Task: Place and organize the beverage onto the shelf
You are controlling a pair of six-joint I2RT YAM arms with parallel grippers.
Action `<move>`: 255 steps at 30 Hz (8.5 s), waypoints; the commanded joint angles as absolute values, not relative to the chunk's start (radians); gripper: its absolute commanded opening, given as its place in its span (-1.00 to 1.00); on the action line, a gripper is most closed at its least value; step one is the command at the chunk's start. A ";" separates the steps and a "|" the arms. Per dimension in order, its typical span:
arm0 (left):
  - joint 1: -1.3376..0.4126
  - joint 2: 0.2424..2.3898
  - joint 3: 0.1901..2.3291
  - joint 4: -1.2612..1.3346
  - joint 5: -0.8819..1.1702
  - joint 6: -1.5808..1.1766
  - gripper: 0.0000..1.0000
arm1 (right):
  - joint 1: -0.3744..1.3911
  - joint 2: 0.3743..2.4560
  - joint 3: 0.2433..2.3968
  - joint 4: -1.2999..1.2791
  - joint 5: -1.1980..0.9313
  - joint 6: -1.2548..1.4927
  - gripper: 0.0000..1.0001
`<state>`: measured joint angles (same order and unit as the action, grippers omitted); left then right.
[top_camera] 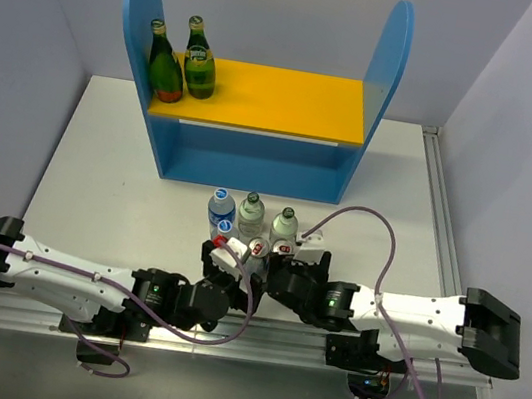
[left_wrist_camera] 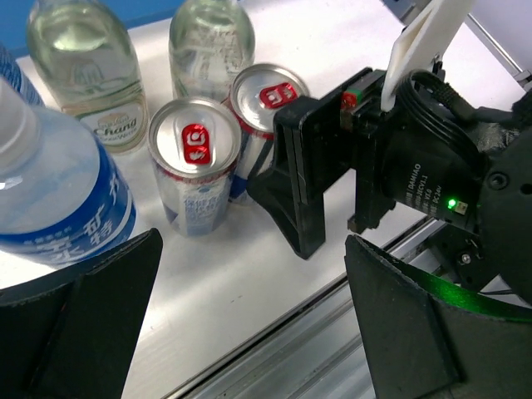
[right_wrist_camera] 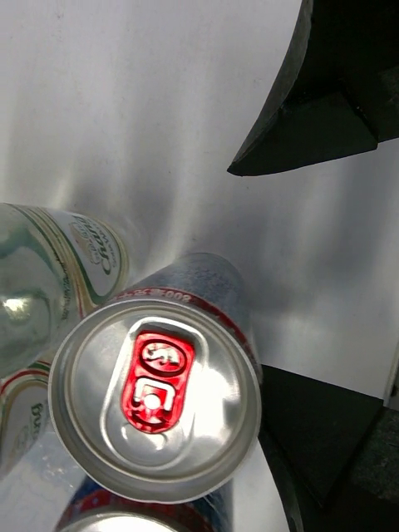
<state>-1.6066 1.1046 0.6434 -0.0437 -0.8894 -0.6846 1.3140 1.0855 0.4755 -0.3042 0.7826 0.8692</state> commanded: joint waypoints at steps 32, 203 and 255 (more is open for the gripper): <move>-1.605 1.032 0.529 0.029 -0.882 -0.715 0.94 | 1.310 1.371 0.531 0.173 1.107 0.790 0.62; -1.433 1.312 1.333 -0.340 -0.990 -0.455 -0.99 | 0.782 0.744 0.836 -0.218 0.683 0.394 0.95; -0.762 1.774 1.784 -0.048 -0.213 -0.104 0.84 | 0.781 0.640 0.770 -0.215 0.704 0.385 0.94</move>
